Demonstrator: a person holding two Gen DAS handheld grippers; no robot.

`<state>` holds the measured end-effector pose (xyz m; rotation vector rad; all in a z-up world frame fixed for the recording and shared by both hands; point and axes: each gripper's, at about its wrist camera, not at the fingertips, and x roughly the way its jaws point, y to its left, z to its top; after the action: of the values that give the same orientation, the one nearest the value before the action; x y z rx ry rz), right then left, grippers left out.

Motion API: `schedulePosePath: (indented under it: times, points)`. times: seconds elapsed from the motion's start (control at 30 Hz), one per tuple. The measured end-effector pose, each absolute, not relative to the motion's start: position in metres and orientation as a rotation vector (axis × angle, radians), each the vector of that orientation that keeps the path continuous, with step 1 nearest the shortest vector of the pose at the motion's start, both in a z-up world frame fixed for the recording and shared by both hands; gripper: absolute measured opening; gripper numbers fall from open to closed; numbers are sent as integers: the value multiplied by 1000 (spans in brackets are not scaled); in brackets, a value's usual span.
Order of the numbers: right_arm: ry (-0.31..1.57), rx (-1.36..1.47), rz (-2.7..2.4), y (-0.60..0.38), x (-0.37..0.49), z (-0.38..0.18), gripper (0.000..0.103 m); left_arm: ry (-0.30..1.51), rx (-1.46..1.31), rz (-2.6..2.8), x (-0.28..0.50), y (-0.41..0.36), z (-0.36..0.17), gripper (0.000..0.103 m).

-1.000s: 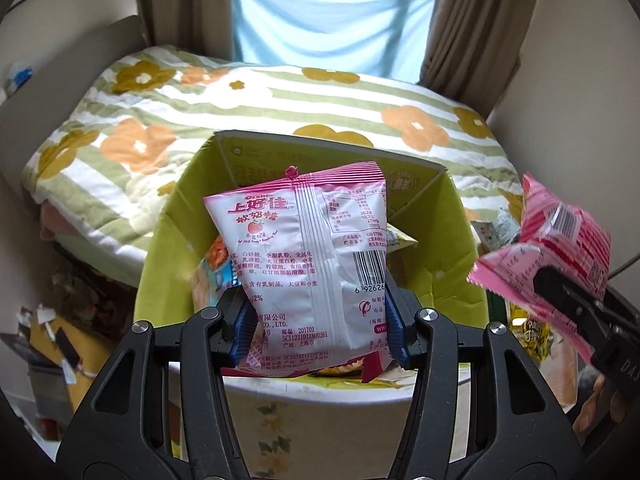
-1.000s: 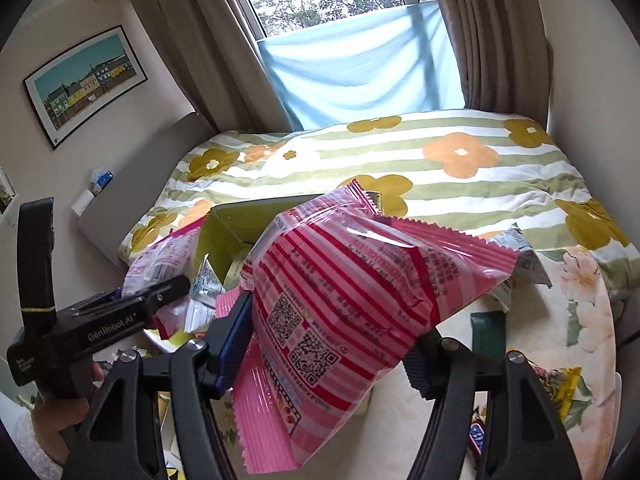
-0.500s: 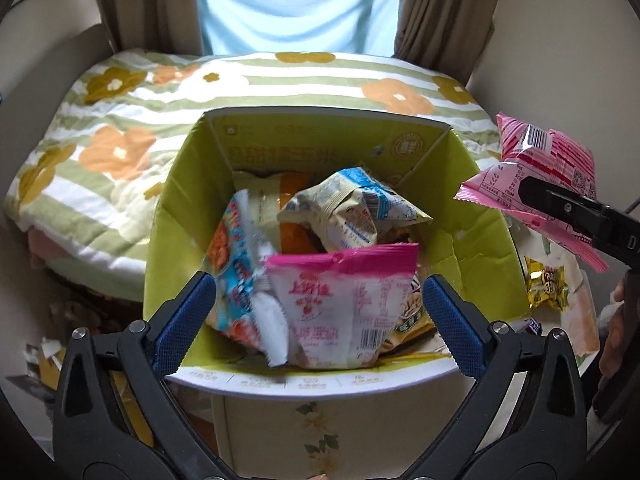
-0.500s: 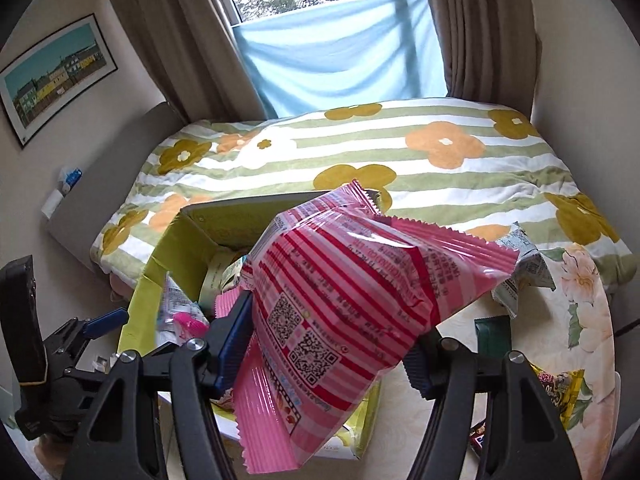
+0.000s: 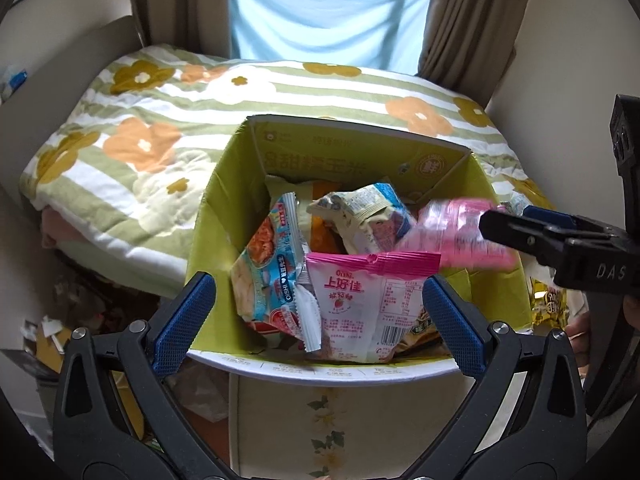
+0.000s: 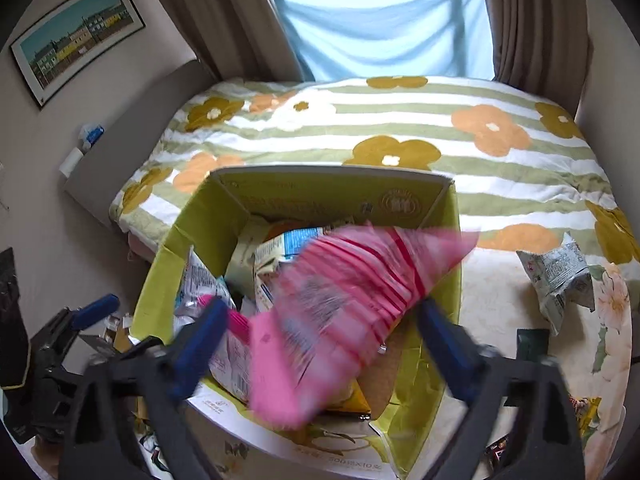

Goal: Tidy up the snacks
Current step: 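Withdraw both grippers from the box toward the Snickers and gold bag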

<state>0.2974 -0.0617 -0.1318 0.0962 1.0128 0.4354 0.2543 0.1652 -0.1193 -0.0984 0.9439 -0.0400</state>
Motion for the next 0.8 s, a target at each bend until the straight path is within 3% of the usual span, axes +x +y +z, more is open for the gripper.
schedulePosePath:
  times: [0.27,0.8]
  points:
    - [1020,84,419,-75,278,-135,103,956,-107,-48,245,158,-121,103]
    - [881,72,313,-139,231,-76,103,909,-99,-155,228,121,-89,103]
